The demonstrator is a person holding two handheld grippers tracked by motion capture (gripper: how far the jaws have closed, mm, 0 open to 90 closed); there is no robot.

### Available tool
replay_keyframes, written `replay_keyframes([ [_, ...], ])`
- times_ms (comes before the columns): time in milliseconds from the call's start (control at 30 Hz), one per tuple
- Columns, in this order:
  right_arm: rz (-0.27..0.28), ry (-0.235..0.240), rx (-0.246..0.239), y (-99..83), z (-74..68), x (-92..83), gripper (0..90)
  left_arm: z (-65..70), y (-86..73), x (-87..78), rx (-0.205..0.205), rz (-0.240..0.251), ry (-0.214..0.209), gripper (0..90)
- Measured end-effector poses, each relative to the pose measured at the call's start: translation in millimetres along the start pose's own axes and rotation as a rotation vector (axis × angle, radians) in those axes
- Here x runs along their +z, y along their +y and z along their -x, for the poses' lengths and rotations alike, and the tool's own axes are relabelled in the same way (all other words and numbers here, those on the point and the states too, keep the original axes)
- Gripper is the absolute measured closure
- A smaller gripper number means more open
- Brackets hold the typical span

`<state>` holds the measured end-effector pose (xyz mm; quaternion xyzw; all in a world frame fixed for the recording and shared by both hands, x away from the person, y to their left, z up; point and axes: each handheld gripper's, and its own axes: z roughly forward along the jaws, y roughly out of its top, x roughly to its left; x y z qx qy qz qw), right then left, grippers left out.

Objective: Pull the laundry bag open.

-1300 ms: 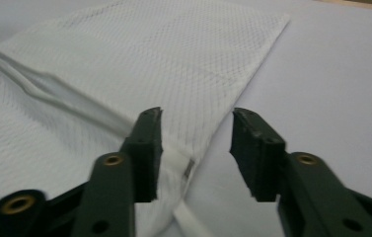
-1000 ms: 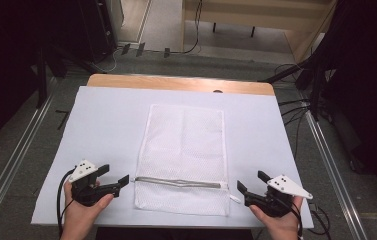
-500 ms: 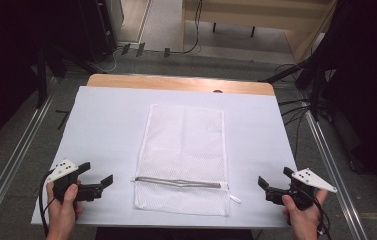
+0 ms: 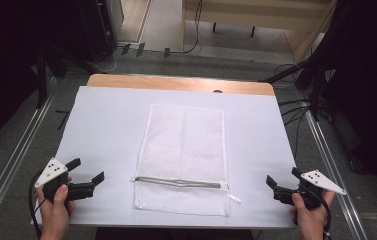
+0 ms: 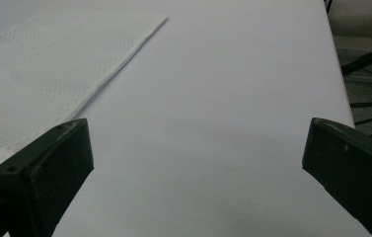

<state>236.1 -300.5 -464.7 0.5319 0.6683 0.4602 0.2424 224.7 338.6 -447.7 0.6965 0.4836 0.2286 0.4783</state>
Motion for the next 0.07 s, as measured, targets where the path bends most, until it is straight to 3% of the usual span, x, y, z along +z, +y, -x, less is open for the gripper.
replay_keyframes([
  [67,0.001,0.0,-0.001,0.0,0.1,0.0,0.0,0.0,0.1,-0.1,0.002,0.0,0.002,0.0],
])
